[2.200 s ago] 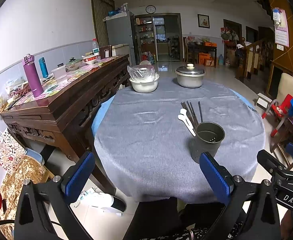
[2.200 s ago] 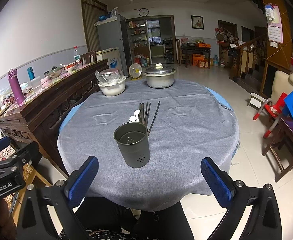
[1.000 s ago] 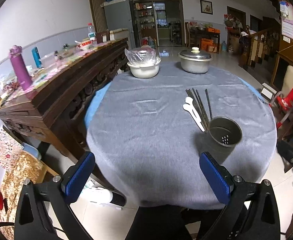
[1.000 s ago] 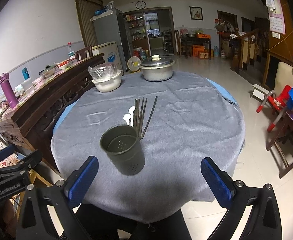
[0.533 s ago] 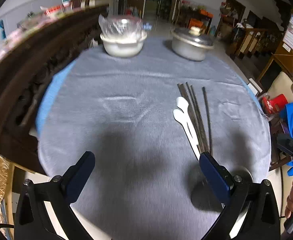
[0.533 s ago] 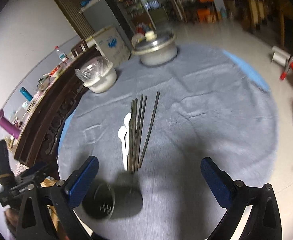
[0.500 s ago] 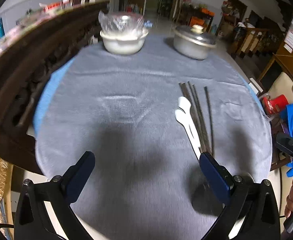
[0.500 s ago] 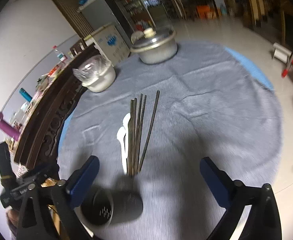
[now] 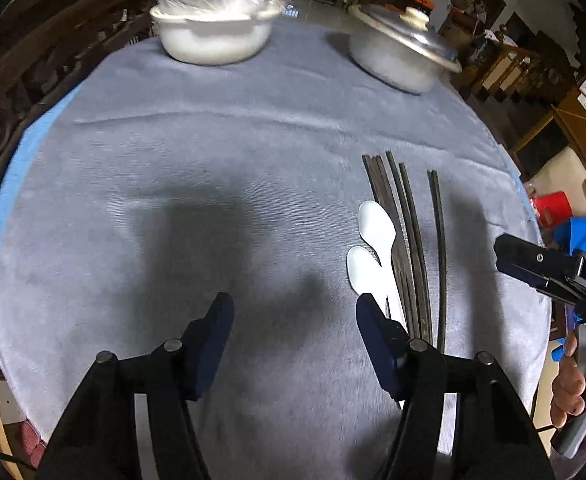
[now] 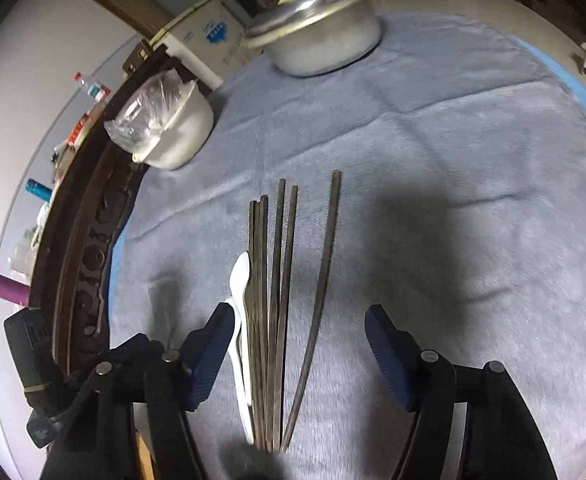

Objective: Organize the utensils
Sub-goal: 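Lower both tools toward the dark chopsticks lying beside the white spoons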

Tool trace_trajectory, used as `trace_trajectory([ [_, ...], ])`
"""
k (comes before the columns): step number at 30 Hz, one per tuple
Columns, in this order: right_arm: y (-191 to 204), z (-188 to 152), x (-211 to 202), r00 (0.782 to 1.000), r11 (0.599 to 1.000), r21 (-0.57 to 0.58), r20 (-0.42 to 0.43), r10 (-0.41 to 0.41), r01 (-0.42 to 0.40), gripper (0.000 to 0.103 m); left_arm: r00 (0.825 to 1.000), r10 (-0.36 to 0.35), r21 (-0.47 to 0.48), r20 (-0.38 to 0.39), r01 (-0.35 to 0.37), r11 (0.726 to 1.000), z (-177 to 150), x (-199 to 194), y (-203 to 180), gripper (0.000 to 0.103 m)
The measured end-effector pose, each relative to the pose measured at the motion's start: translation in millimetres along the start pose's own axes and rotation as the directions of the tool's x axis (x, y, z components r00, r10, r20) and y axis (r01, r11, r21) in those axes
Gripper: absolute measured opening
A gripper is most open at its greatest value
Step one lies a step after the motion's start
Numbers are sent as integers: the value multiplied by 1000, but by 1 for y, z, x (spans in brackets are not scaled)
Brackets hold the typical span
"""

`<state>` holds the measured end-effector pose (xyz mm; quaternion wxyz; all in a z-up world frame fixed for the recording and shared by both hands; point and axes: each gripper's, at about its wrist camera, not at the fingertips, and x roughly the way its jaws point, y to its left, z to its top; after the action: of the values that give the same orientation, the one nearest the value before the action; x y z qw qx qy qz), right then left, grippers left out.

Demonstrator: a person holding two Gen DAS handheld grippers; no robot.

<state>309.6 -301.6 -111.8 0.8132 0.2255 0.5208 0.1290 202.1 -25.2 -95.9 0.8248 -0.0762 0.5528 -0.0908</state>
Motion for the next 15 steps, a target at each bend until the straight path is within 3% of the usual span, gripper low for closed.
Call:
trace_trajectory([
  [6, 10, 10, 16, 999, 998, -37, -26, 45, -46, 66, 999, -5, 1, -36, 5, 1000, 7, 26, -12, 65],
  [9, 6, 18, 18, 1000, 1000, -20, -12, 2, -2, 54, 999, -2, 11, -43, 3, 1000, 8, 34, -16, 65],
  [15, -6, 45, 31, 993, 993, 6, 10, -119, 119, 47, 1000, 15, 28, -13, -14, 999, 10, 37, -19, 65],
])
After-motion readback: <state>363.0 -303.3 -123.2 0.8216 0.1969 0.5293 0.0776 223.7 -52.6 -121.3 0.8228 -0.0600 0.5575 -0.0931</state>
